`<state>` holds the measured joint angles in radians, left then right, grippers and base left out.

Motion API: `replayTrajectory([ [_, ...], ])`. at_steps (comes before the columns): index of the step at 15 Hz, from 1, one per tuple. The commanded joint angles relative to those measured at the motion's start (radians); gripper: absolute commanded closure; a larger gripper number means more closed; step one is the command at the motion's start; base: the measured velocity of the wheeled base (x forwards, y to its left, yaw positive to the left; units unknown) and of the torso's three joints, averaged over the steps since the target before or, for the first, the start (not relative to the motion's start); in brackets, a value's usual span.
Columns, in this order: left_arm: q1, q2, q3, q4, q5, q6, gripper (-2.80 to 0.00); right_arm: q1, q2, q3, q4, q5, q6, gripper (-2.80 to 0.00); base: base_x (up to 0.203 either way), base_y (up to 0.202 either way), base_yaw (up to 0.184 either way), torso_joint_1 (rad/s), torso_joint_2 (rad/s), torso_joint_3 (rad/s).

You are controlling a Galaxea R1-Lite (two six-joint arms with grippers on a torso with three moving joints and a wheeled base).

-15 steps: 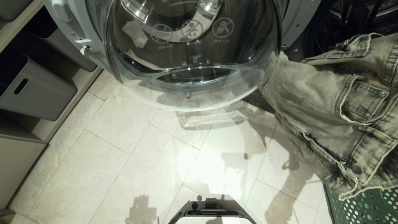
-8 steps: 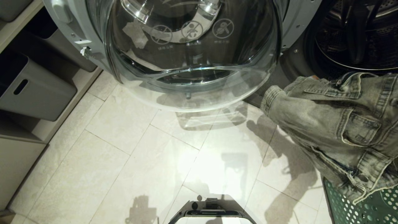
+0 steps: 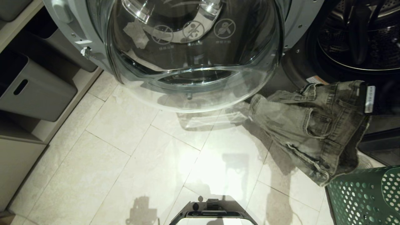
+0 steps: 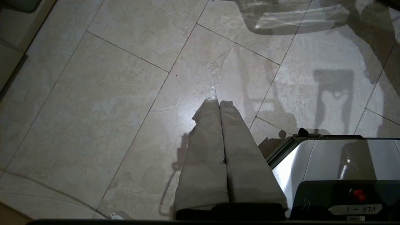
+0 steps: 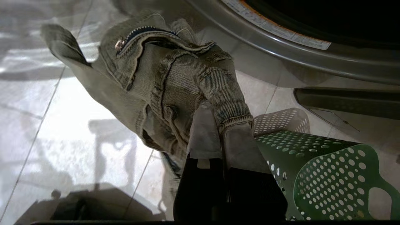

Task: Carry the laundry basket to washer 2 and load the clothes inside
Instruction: Place the clothes into the washing machine

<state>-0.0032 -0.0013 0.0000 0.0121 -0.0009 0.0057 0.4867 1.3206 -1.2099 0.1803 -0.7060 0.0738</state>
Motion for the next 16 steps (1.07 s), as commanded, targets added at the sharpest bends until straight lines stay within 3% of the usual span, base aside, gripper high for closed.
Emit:
replayTrajectory([
  [1, 0.000, -0.002, 0.002, 0.000, 0.001, 0.000, 0.00, -0.088, 0.132, -0.026, -0.043, 0.011, 0.001, 0.00, 0.000, 0.000, 0.000, 0.000, 0.00, 0.000],
  [5, 0.000, -0.002, 0.002, 0.000, -0.001, 0.000, 0.00, -0.250, 0.220, -0.154, -0.078, 0.057, 0.001, 0.00, 0.000, 0.000, 0.000, 0.000, 0.00, 0.000],
  [9, 0.000, -0.002, 0.002, 0.000, -0.001, 0.000, 0.00, -0.342, 0.266, -0.342, -0.088, 0.057, -0.003, 0.00, 0.000, 0.000, 0.000, 0.000, 0.00, 0.000],
  [12, 0.000, -0.002, 0.002, 0.000, 0.000, 0.000, 0.00, -0.414, 0.326, -0.376, -0.106, 0.056, -0.010, 0.00, 0.000, 0.000, 0.000, 0.000, 0.00, 0.000],
  [16, 0.000, -0.002, 0.002, 0.000, 0.001, 0.000, 0.00, -0.541, 0.466, -0.527, -0.107, 0.088, -0.005, 0.00, 0.000, 0.000, 0.000, 0.000, 0.00, 0.000],
])
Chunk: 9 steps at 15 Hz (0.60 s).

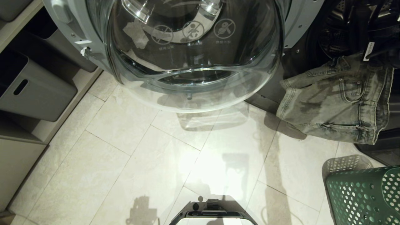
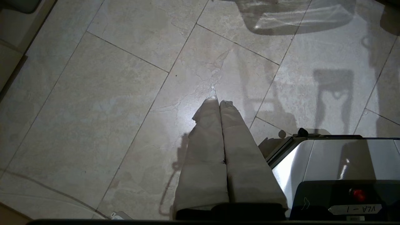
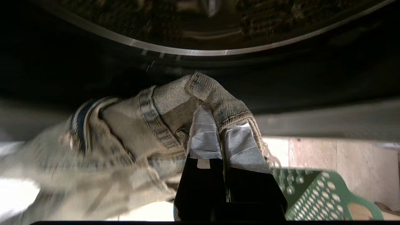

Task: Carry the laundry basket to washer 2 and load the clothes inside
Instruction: Place the clothes into the washing machine

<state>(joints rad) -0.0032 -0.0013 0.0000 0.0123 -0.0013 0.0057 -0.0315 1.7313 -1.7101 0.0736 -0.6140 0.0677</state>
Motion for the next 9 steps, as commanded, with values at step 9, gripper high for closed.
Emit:
replayTrajectory([
  [9, 0.000, -0.002, 0.002, 0.000, 0.001, 0.000, 0.00, -0.104, 0.231, -0.257, -0.227, 0.041, -0.026, 0.00, 0.000, 0.000, 0.000, 0.000, 0.00, 0.000],
])
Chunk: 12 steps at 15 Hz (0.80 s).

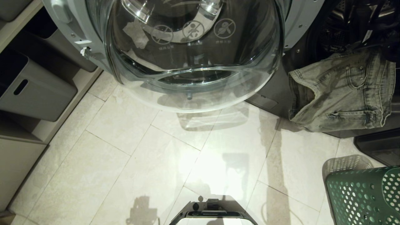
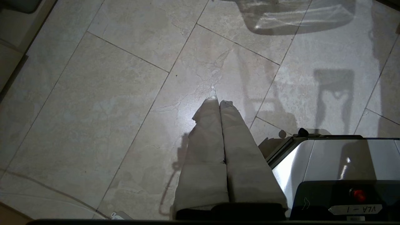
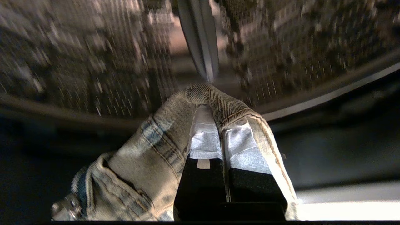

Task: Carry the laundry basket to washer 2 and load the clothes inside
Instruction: Place the clothes into the washing machine

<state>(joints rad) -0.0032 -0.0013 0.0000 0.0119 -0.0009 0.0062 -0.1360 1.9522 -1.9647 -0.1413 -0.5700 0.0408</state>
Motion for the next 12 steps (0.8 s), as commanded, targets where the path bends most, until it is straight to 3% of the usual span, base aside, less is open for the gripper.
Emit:
replayTrajectory([
  [1, 0.000, -0.002, 0.002, 0.000, 0.000, 0.000, 0.00, 0.001, 0.010, -0.002, -0.059, -0.002, -0.004, 0.00, 0.000, 0.000, 0.000, 0.000, 0.00, 0.000],
  [3, 0.000, -0.002, 0.002, 0.000, 0.000, 0.000, 0.00, 0.001, 0.011, -0.003, -0.212, 0.009, -0.069, 0.00, 0.000, 0.000, 0.000, 0.000, 0.00, 0.000],
  [7, 0.000, -0.002, 0.002, 0.000, 0.001, 0.000, 0.00, 0.001, 0.017, -0.002, -0.556, 0.081, -0.295, 0.00, 0.000, 0.000, 0.000, 0.000, 0.00, 0.000],
  [12, 0.000, -0.002, 0.002, 0.000, -0.001, 0.000, 0.00, -0.002, 0.013, 0.000, -0.583, 0.079, -0.312, 0.00, 0.000, 0.000, 0.000, 0.000, 0.00, 0.000],
])
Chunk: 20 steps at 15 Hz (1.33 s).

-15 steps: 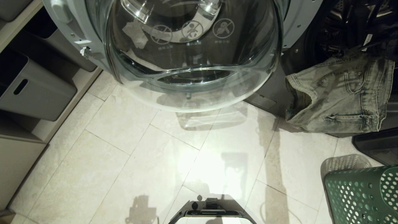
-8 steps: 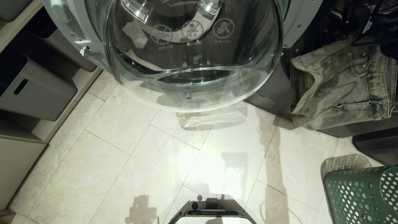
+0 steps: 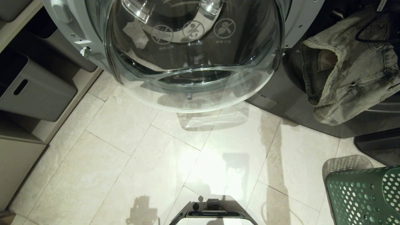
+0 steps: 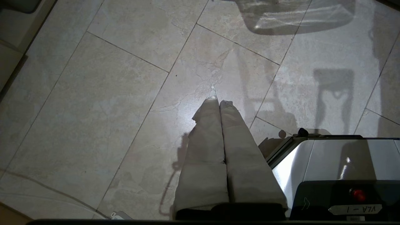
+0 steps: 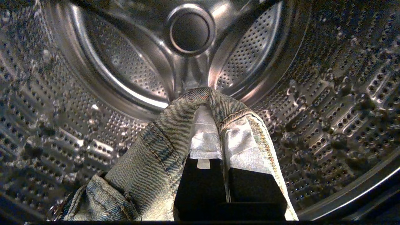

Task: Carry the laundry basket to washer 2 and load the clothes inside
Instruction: Place the clothes into the washing machine

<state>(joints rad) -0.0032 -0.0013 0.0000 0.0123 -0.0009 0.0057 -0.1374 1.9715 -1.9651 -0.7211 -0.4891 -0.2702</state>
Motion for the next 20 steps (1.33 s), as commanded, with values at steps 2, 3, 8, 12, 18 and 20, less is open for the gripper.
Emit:
replayTrajectory([
  [2, 0.000, -0.002, 0.002, 0.000, 0.000, 0.000, 0.00, -0.004, -0.008, 0.000, -0.022, -0.006, -0.004, 0.00, 0.000, 0.000, 0.000, 0.000, 0.00, 0.000],
  [3, 0.000, -0.002, 0.002, 0.000, -0.001, 0.000, 0.00, -0.006, -0.010, 0.000, -0.030, -0.006, -0.003, 0.00, 0.000, 0.000, 0.000, 0.000, 0.00, 0.000],
  [8, 0.000, -0.002, 0.002, 0.000, -0.001, 0.000, 0.00, -0.013, -0.008, 0.002, -0.083, -0.008, -0.006, 0.00, 0.000, 0.000, 0.000, 0.000, 0.00, 0.000],
  [12, 0.000, -0.002, 0.002, 0.000, -0.001, 0.000, 0.00, -0.013, -0.003, 0.030, -0.073, -0.028, -0.001, 0.00, 0.000, 0.000, 0.000, 0.000, 0.00, 0.000],
  [18, 0.000, -0.002, 0.002, 0.000, 0.001, 0.000, 0.00, -0.011, 0.016, 0.041, 0.212, -0.043, 0.209, 0.00, 0.000, 0.000, 0.000, 0.000, 0.00, 0.000],
  [20, 0.000, -0.002, 0.002, 0.000, -0.001, 0.000, 0.00, -0.011, 0.023, 0.023, 0.401, -0.042, 0.342, 0.00, 0.000, 0.000, 0.000, 0.000, 0.00, 0.000],
])
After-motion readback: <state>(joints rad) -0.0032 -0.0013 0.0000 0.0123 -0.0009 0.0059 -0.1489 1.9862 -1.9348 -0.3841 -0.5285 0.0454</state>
